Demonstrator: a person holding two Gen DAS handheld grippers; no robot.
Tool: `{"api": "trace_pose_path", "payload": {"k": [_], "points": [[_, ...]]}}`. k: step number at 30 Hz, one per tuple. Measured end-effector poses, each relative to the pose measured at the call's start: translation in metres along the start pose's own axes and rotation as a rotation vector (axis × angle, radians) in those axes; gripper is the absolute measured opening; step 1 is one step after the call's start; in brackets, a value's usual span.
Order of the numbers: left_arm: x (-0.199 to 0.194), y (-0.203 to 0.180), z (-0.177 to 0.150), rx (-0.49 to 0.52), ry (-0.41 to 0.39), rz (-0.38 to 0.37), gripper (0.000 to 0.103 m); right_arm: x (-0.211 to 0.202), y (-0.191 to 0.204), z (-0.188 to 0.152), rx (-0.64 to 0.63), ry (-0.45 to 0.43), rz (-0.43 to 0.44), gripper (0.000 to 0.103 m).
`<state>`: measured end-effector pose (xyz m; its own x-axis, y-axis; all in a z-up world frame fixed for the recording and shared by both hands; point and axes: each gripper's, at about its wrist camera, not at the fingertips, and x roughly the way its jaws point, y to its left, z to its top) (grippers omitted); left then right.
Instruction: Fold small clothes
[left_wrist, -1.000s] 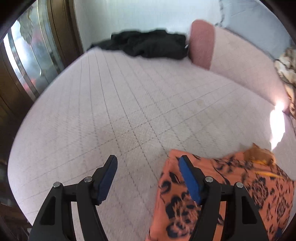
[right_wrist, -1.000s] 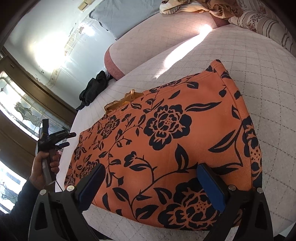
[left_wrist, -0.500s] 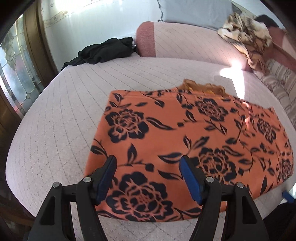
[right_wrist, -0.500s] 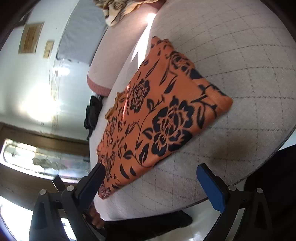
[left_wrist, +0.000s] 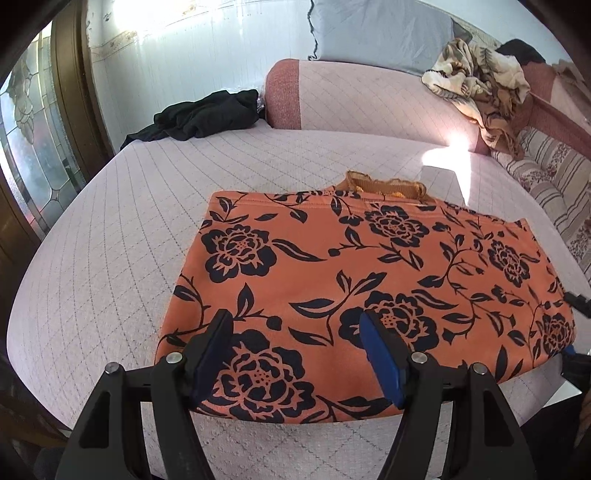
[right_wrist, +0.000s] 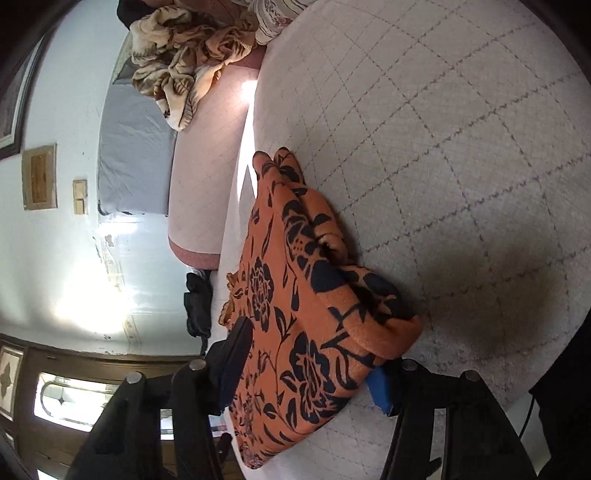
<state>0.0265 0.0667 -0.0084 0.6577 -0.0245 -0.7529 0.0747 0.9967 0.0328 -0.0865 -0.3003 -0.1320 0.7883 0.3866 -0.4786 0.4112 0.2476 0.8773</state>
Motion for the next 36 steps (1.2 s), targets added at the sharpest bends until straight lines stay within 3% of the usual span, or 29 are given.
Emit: {"api": "trace_pose_path", "payload": {"k": [4,8,10,12,13,16,19,23,26,32,36], "points": [[-0.003,-0.009,0.002,-0.002,-0.024,-0.011,0.071,0.002,0.006,0.001,-0.043,-0.007,0.006,0.070],[0.004,-0.024,0.000,0.014,-0.030,-0.019,0.071,0.001,0.022,0.002,-0.119,-0.016,0.029,0.070],[0.023,-0.033,-0.003,0.033,0.020,-0.022,0.078,0.006,0.028,0.003,-0.157,-0.016,0.010,0.070],[0.053,-0.042,-0.012,0.083,0.127,0.015,0.083,0.015,0.023,0.004,-0.137,0.005,-0.037,0.070],[0.049,-0.044,-0.012,0.098,0.078,0.033,0.084,0.018,0.019,0.005,-0.115,0.015,-0.037,0.070],[0.035,-0.044,-0.001,0.069,0.079,-0.024,0.084,0.015,0.021,0.005,-0.135,0.011,-0.020,0.070],[0.027,-0.046,0.009,0.056,0.044,-0.015,0.084,0.016,0.030,0.005,-0.178,0.011,-0.027,0.070],[0.056,-0.050,0.006,0.054,0.166,0.001,0.084,0.027,0.031,0.004,-0.212,0.032,-0.098,0.070],[0.055,-0.052,0.007,0.071,0.160,0.018,0.085,0.027,0.031,0.005,-0.205,0.030,-0.095,0.070],[0.040,-0.051,0.015,0.052,0.127,-0.018,0.085,0.028,0.043,0.004,-0.241,0.029,-0.126,0.070],[0.053,-0.053,0.009,0.044,0.175,-0.017,0.085,0.032,0.044,0.002,-0.255,0.033,-0.153,0.070]]}}
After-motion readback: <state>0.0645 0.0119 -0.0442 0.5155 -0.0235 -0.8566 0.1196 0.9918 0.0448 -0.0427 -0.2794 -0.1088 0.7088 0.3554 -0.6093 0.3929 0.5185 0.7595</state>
